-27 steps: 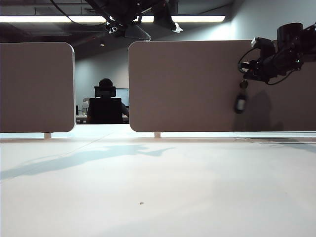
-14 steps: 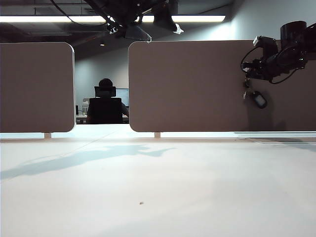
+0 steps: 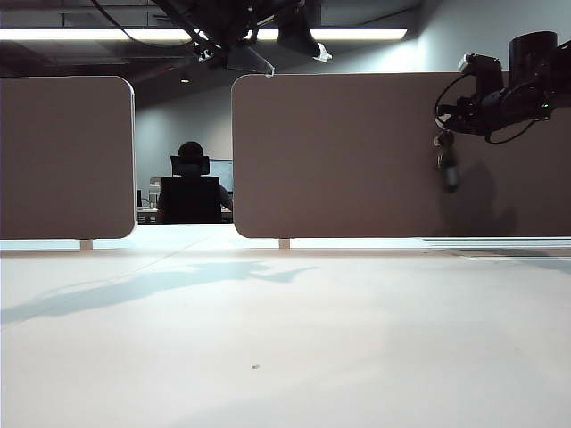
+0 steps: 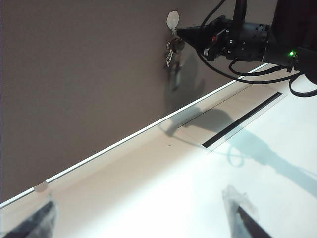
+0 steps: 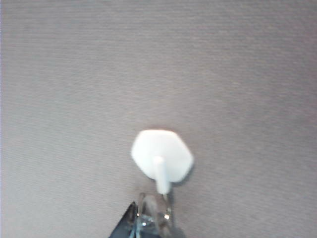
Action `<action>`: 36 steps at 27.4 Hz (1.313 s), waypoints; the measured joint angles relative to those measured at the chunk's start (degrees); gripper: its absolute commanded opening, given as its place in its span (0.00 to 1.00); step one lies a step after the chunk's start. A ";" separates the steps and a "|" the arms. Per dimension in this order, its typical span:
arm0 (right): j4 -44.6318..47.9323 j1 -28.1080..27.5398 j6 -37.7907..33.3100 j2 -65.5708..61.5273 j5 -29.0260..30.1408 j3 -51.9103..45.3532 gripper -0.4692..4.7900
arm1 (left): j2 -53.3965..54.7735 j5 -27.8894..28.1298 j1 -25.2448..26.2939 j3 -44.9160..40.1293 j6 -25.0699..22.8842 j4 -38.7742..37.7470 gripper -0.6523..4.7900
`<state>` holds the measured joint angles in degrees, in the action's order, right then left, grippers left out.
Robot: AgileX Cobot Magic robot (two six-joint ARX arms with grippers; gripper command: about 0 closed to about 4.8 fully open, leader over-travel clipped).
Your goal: Hang the bunch of keys on the hook.
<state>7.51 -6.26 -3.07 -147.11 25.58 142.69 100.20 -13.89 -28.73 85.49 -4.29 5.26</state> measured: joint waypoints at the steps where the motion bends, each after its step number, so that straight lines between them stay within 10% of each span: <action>1: -0.02 -0.17 0.00 0.00 -0.07 0.00 0.07 | 0.00 -0.02 0.00 0.00 0.02 -0.04 1.00; 36: -7.19 -0.92 -0.24 0.72 2.38 -0.15 0.07 | 0.00 -0.07 0.02 0.04 0.04 -0.39 1.00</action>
<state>0.32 -7.18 -3.31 -146.39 27.97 142.54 100.20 -13.96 -28.71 85.54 -4.25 4.86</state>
